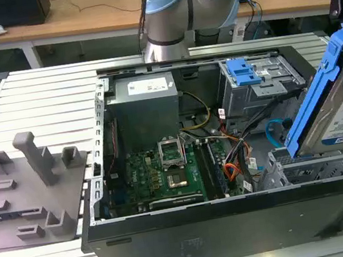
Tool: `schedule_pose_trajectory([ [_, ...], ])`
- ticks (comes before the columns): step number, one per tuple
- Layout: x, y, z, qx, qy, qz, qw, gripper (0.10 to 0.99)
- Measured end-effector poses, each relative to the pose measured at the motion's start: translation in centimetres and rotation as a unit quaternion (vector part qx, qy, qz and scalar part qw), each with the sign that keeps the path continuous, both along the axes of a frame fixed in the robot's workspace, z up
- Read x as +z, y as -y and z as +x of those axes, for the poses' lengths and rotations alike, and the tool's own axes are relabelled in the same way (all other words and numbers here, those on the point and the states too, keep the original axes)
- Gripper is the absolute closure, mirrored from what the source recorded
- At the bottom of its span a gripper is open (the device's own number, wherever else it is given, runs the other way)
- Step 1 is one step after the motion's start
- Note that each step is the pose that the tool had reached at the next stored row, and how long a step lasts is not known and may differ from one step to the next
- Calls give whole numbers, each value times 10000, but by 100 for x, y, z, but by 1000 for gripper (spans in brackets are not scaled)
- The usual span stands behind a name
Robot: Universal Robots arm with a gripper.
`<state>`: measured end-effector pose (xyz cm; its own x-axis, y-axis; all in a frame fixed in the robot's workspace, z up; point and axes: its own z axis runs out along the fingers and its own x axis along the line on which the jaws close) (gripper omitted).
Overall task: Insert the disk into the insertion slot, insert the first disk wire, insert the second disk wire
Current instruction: 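Insert the disk into the insertion slot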
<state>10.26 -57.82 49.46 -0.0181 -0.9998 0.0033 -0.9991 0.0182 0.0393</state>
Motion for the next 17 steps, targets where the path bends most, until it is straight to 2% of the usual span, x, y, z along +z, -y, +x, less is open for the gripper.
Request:
schedule_pose_trajectory([
  [1, -4, 0, 0, 0, 0, 0, 10000, 722],
  [2, -42, 0, -1, 0, 0, 0, 10000, 722],
  [10, -121, 0, -2, 0, 0, 0, 10000, 722],
  [16, -213, 0, -1, 0, 0, 0, 10000, 722],
  [17, -246, 0, -2, 0, 0, 0, 10000, 722],
])
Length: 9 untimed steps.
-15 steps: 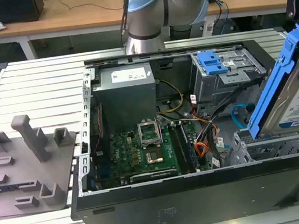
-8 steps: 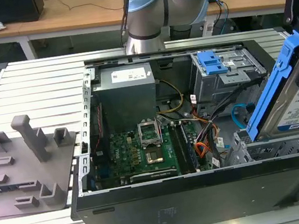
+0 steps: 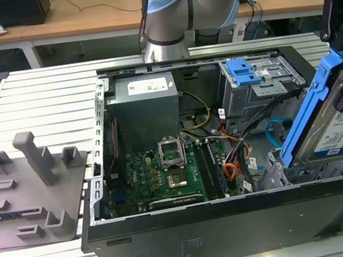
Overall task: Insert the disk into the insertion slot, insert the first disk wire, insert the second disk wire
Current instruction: 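Insert the disk into the insertion slot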
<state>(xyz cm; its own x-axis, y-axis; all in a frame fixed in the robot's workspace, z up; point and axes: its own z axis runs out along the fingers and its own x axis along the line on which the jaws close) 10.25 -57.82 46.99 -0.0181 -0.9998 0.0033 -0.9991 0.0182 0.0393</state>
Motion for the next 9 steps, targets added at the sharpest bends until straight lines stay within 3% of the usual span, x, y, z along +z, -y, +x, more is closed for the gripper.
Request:
schedule_pose_trajectory([
  [9, -137, 0, 0, 0, 0, 0, 10000, 722],
])
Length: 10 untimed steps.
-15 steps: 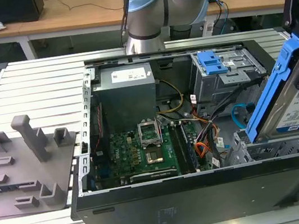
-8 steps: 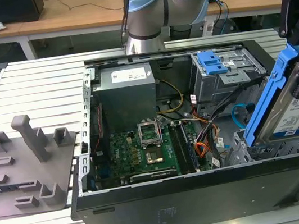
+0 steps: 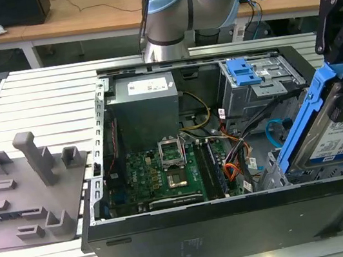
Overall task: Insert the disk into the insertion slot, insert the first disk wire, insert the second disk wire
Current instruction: 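Insert the disk into the insertion slot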
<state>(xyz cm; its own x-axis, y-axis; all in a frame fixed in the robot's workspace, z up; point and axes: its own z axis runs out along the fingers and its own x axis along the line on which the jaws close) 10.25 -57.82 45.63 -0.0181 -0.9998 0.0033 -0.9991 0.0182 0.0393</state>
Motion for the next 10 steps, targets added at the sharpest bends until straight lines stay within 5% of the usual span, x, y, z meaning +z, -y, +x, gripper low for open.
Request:
schedule_pose_trajectory([
  [10, -166, -1, 0, 0, 0, -4, 10000, 722],
])
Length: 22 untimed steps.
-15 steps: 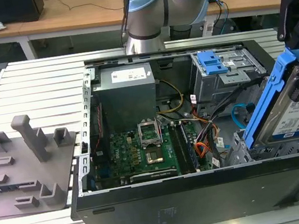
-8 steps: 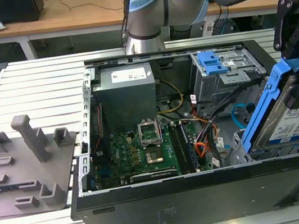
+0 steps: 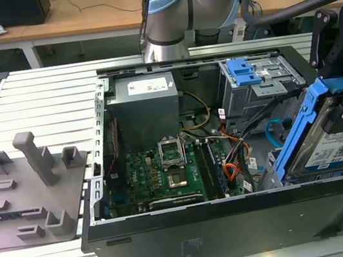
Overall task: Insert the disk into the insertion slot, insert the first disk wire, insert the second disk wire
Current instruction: 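Insert the disk into the insertion slot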
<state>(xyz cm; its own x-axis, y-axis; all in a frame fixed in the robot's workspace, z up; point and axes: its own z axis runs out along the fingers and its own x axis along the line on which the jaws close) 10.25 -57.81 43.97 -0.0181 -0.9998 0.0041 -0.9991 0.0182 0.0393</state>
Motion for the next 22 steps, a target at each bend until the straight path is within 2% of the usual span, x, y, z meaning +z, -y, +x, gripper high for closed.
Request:
schedule_pose_trajectory([
  [3, -11, -19, 1, 0, 1, 1, 10000, 722],
  [6, -17, -167, 0, 0, 0, 5, 10000, 722],
  [8, -1, -167, 0, 0, 4, 7, 10000, 722],
  [11, 75, -167, 0, 2, 14, 7, 10000, 722],
  [12, 75, -167, 0, 3, 14, 38, 10000, 722],
  [15, 73, -167, 15, 15, 13, 186, 9998, 722],
  [18, 63, -167, 90, 66, 1, 202, 9998, 722],
  [20, 50, -175, 171, 110, -12, 213, 9997, 722],
  [22, 43, -185, 198, 124, -16, 217, 9997, 722],
])
